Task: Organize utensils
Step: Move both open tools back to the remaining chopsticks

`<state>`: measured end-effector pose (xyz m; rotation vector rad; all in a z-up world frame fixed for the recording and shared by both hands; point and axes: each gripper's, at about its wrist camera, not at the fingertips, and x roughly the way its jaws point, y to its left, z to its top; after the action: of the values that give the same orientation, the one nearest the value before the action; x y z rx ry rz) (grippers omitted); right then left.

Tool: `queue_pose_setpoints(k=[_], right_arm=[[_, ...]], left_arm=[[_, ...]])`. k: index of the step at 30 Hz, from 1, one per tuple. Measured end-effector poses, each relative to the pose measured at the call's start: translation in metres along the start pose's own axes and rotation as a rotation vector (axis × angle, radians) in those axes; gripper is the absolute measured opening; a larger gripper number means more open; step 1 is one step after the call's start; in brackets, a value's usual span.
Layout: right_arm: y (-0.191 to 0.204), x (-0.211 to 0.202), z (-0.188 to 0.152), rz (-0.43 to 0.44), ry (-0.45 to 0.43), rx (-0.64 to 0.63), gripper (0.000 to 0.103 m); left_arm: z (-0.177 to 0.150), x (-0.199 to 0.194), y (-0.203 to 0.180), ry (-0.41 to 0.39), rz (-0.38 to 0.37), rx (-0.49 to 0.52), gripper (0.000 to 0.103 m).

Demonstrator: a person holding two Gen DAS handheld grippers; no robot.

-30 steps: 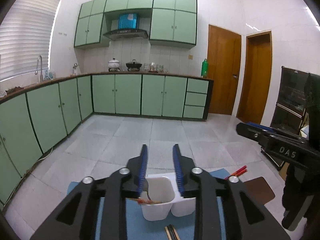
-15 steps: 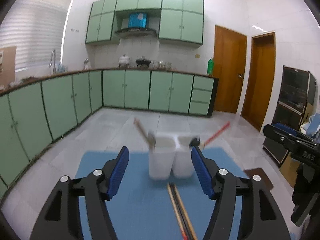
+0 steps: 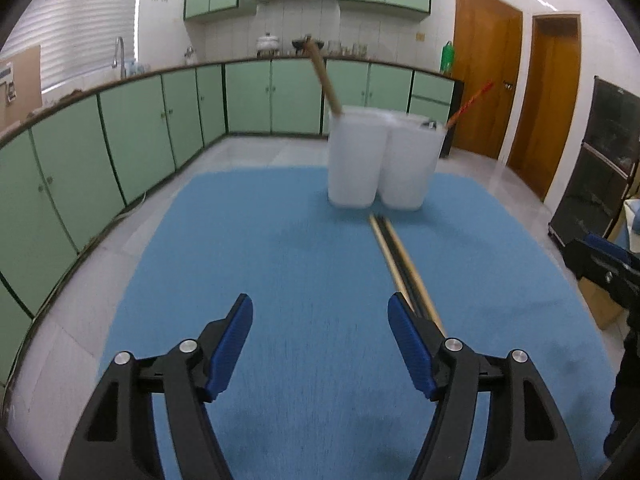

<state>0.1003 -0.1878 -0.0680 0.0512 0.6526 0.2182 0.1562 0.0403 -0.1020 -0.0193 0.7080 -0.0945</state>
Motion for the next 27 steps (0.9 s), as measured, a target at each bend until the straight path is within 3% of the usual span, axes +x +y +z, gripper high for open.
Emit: queue_pose_setpoints(k=[17, 27], right_arm=[[0.025, 0.029, -0.050, 0.013, 0.176, -0.055, 0.090], [0.038, 0.045, -0.062, -0.033, 0.259, -0.116, 0.090]], left_arm=[[-0.028, 0.007, -0.004, 0.079, 0.013, 0.011, 0.069], [-0.033, 0.010, 0.004, 0.098, 0.020, 0.003, 0.069]])
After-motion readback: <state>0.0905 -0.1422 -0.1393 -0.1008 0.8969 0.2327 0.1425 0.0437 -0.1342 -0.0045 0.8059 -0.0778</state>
